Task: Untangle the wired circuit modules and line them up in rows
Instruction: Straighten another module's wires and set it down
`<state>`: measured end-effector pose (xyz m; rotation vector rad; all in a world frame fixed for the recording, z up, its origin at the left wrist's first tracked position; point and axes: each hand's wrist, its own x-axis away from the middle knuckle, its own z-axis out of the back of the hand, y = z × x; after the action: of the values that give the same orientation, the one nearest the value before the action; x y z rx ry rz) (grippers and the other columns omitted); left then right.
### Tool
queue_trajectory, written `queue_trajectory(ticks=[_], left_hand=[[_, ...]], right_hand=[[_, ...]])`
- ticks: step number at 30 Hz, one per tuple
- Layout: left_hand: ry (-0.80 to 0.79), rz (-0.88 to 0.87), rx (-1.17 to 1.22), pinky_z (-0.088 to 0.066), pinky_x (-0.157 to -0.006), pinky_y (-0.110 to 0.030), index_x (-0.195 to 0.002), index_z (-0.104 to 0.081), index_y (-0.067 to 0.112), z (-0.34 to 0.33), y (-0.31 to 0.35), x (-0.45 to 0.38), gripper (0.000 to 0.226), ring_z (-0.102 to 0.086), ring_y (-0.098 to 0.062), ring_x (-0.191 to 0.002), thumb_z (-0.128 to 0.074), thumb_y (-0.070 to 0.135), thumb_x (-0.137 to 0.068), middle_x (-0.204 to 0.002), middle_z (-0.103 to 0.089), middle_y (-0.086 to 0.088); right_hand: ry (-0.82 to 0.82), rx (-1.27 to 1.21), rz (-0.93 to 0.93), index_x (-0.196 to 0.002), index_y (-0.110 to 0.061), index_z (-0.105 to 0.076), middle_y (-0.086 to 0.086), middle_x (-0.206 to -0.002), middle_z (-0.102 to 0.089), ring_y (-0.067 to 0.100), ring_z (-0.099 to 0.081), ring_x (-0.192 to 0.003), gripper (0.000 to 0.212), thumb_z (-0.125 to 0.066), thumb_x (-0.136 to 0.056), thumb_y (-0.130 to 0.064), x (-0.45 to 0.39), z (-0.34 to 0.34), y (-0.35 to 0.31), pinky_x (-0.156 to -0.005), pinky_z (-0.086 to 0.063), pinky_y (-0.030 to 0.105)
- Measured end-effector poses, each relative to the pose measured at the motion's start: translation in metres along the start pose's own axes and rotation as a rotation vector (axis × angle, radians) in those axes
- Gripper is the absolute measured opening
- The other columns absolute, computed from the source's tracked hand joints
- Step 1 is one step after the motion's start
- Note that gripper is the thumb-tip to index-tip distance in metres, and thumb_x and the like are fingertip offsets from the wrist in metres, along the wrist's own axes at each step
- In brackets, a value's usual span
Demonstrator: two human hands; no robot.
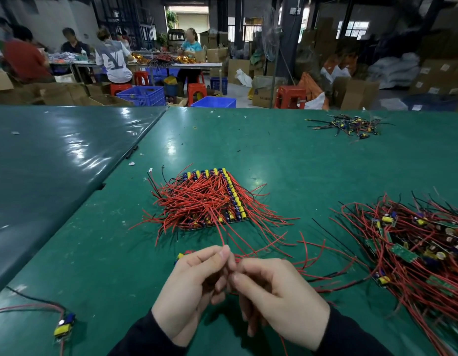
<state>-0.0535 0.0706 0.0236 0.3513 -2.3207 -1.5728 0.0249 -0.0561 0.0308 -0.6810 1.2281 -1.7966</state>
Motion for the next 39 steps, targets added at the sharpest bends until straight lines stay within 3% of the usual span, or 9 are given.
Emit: queue_trajectory(ticks=[3,6,10,14,19,23,30,35,39], left_hand=[[0.011,0.019,-0.030,-0.020,-0.039,-0.018,-0.052,-0.056,0.012,0.000,-0.001,-0.001,0.023,-0.030,-0.009,-0.042,-0.059,0.027,-0.070,-0.048,-0.032,-0.003],[-0.013,0.035,0.026,-0.025,-0.041,-0.019,-0.057,-0.059,0.011,0.003,0.000,-0.002,0.024,-0.036,-0.010,-0.042,-0.058,0.025,-0.076,-0.050,-0.037,-0.005],[-0.113,0.088,-0.019,-0.026,-0.039,-0.018,-0.051,-0.053,0.013,0.006,0.001,-0.002,0.024,-0.035,-0.011,-0.041,-0.065,0.018,-0.071,-0.050,-0.039,-0.002],[-0.032,0.110,-0.037,-0.028,-0.047,-0.023,-0.059,-0.063,0.010,0.008,0.001,-0.004,0.021,-0.038,-0.011,-0.044,-0.065,0.028,-0.070,-0.053,-0.042,-0.004],[0.035,-0.045,-0.039,-0.039,-0.045,-0.019,-0.073,-0.073,0.006,0.010,0.001,-0.005,0.016,-0.049,-0.011,-0.048,-0.066,0.020,-0.068,-0.059,-0.057,-0.007],[0.142,-0.270,-0.136,-0.032,-0.037,-0.014,-0.068,-0.070,-0.003,0.009,-0.002,-0.006,0.010,-0.041,-0.009,-0.040,-0.066,0.006,-0.071,-0.049,-0.051,-0.006],[0.105,-0.538,-0.406,-0.037,-0.051,-0.007,-0.070,-0.075,0.005,0.006,0.001,-0.004,0.013,-0.050,0.003,-0.051,-0.067,0.015,-0.072,-0.057,-0.062,0.008],[0.103,-0.466,-0.358,-0.034,-0.041,-0.015,-0.072,-0.072,0.005,0.003,-0.002,-0.003,0.017,-0.045,-0.011,-0.045,-0.069,0.019,-0.082,-0.057,-0.062,-0.012],[0.214,-0.356,-0.311,-0.031,-0.036,-0.016,-0.067,-0.063,0.003,0.008,-0.007,-0.010,0.028,-0.038,-0.010,-0.037,-0.051,0.002,-0.092,-0.051,-0.053,-0.006]], right_hand=[[0.000,0.077,0.036,-0.070,-0.021,-0.060,0.011,-0.057,-0.065,0.018,-0.061,-0.042,0.026,-0.050,-0.094,-0.020,0.000,-0.003,-0.001,-0.041,-0.044,0.021],[-0.052,-0.026,-0.001,-0.079,-0.011,-0.060,0.015,-0.060,-0.064,0.018,-0.059,-0.043,0.023,-0.049,-0.096,-0.021,-0.001,0.001,-0.002,-0.040,-0.041,0.022],[-0.149,-0.133,-0.058,-0.078,-0.022,-0.061,0.008,-0.057,-0.060,0.017,-0.057,-0.046,0.024,-0.048,-0.097,-0.019,0.000,0.001,-0.004,-0.044,-0.042,0.027],[-0.162,-0.169,-0.121,-0.075,-0.019,-0.055,0.002,-0.052,-0.058,0.012,-0.057,-0.042,0.026,-0.044,-0.099,-0.015,-0.001,0.003,-0.005,-0.040,-0.038,0.022],[-0.251,-0.347,-0.175,-0.075,-0.012,-0.055,0.007,-0.051,-0.056,0.010,-0.055,-0.038,0.028,-0.040,-0.099,-0.010,-0.002,0.003,-0.007,-0.037,-0.039,0.017],[-0.241,-0.412,-0.245,-0.073,-0.010,-0.056,0.005,-0.046,-0.056,0.011,-0.054,-0.035,0.030,-0.040,-0.098,-0.014,-0.004,-0.003,-0.004,-0.034,-0.035,0.018],[-0.170,-0.359,-0.347,-0.074,-0.008,-0.055,0.006,-0.044,-0.056,0.015,-0.055,-0.034,0.029,-0.041,-0.097,-0.017,-0.005,-0.001,0.000,-0.032,-0.032,0.018],[-0.138,-0.297,-0.347,-0.073,-0.010,-0.055,0.006,-0.045,-0.057,0.015,-0.055,-0.035,0.027,-0.042,-0.096,-0.016,-0.004,-0.003,0.003,-0.033,-0.035,0.017],[-0.072,-0.143,-0.181,-0.068,-0.016,-0.059,0.004,-0.049,-0.060,0.016,-0.057,-0.040,0.027,-0.048,-0.093,-0.020,-0.001,-0.011,0.004,-0.038,-0.039,0.018]])
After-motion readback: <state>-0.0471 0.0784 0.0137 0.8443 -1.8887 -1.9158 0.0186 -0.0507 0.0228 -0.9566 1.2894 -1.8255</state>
